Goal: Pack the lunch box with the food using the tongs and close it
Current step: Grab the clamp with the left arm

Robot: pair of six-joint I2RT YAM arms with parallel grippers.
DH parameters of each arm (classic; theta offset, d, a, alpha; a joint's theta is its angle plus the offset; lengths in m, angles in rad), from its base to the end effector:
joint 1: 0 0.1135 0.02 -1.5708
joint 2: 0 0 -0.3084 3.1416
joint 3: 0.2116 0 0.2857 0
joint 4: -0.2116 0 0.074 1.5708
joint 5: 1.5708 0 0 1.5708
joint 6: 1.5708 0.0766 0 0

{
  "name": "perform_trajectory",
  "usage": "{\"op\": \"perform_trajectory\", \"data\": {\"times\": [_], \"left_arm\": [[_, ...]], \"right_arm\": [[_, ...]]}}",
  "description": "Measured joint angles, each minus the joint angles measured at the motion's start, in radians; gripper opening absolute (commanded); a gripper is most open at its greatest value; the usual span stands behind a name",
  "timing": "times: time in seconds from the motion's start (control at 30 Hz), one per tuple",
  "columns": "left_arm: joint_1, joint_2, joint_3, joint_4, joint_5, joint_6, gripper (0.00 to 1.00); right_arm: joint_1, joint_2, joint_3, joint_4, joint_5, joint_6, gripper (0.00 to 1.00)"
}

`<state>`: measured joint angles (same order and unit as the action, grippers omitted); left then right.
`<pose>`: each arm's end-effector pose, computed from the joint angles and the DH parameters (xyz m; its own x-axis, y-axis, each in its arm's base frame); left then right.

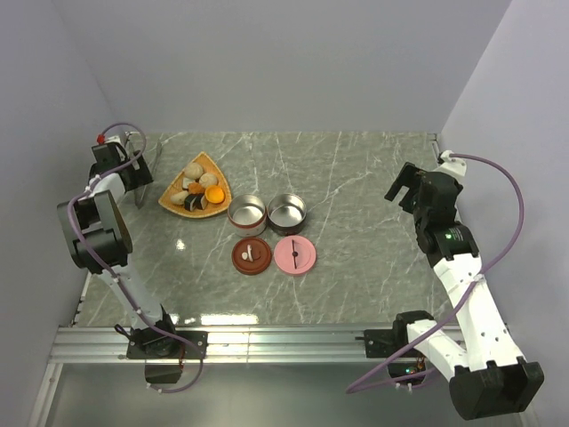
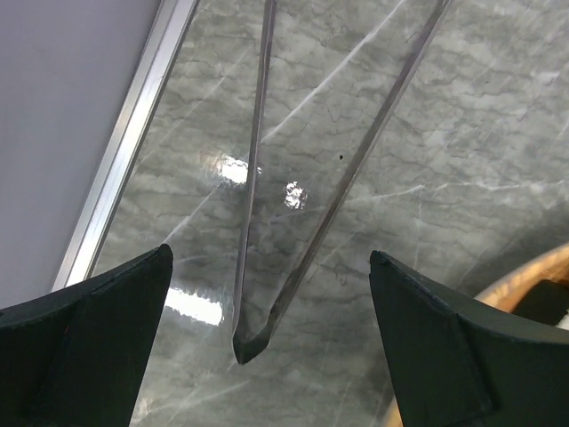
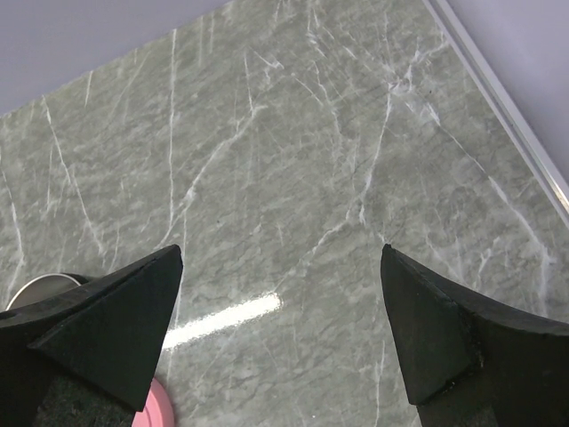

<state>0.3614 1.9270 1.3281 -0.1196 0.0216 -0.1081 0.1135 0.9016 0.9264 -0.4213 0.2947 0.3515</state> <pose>0.4734 0.1772 0.1955 -0.5756 -0.3329 -0.7469 -0.4027 0.9103 -0.0954 0.2433 0.0053 0.3654 -0.3059 0.2967 -0.9046 0.2803 0.9361 0.2123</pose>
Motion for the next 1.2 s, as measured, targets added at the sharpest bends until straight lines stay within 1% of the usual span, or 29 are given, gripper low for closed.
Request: {"op": "perform_trajectory", "data": {"times": [0.17, 0.33, 0.57, 0.73, 0.8, 0.83, 0.87, 0.93, 0.97, 1.07, 1.2], "left_arm": [[-0.007, 0.049, 0.031, -0.002, 0.002, 0.023, 0.98], [-0.037, 0.117, 0.095, -0.012, -0.012, 0.04, 0.97], [-0.059, 0.185, 0.149, -0.039, -0.034, 0.045, 0.85], [-0.057, 0.202, 0.161, -0.052, -0.073, 0.044, 0.85], [-0.055, 0.206, 0.161, -0.055, -0.083, 0.044, 0.82], [-0.055, 0.208, 0.162, -0.056, -0.083, 0.042, 0.8], [-0.055, 0.21, 0.166, -0.058, -0.085, 0.042, 0.73], [-0.055, 0.218, 0.179, -0.061, -0.087, 0.04, 0.64], [-0.055, 0.224, 0.187, -0.063, -0.087, 0.04, 0.54], [-0.056, 0.232, 0.2, -0.065, -0.089, 0.041, 0.43], [-0.055, 0.232, 0.202, -0.073, -0.09, 0.043, 0.4]], "right_arm": [[0.0, 0.035, 0.009, -0.001, 0.0, 0.011, 0.98], [0.0, 0.066, 0.026, -0.006, -0.001, 0.019, 0.98], [0.0, 0.079, 0.044, -0.006, 0.0, 0.023, 0.97], [0.0, 0.108, 0.058, -0.005, -0.001, 0.022, 0.96], [0.0, 0.116, 0.06, -0.006, -0.002, 0.022, 0.96], [0.0, 0.12, 0.061, -0.006, -0.003, 0.022, 0.96], [0.0, 0.122, 0.061, -0.006, -0.004, 0.022, 0.96], [0.0, 0.122, 0.061, -0.006, -0.005, 0.022, 0.96], [0.0, 0.122, 0.062, -0.006, -0.006, 0.022, 0.96], [0.0, 0.122, 0.063, -0.006, -0.008, 0.019, 0.95], [0.0, 0.122, 0.063, -0.006, -0.01, 0.018, 0.95]]}}
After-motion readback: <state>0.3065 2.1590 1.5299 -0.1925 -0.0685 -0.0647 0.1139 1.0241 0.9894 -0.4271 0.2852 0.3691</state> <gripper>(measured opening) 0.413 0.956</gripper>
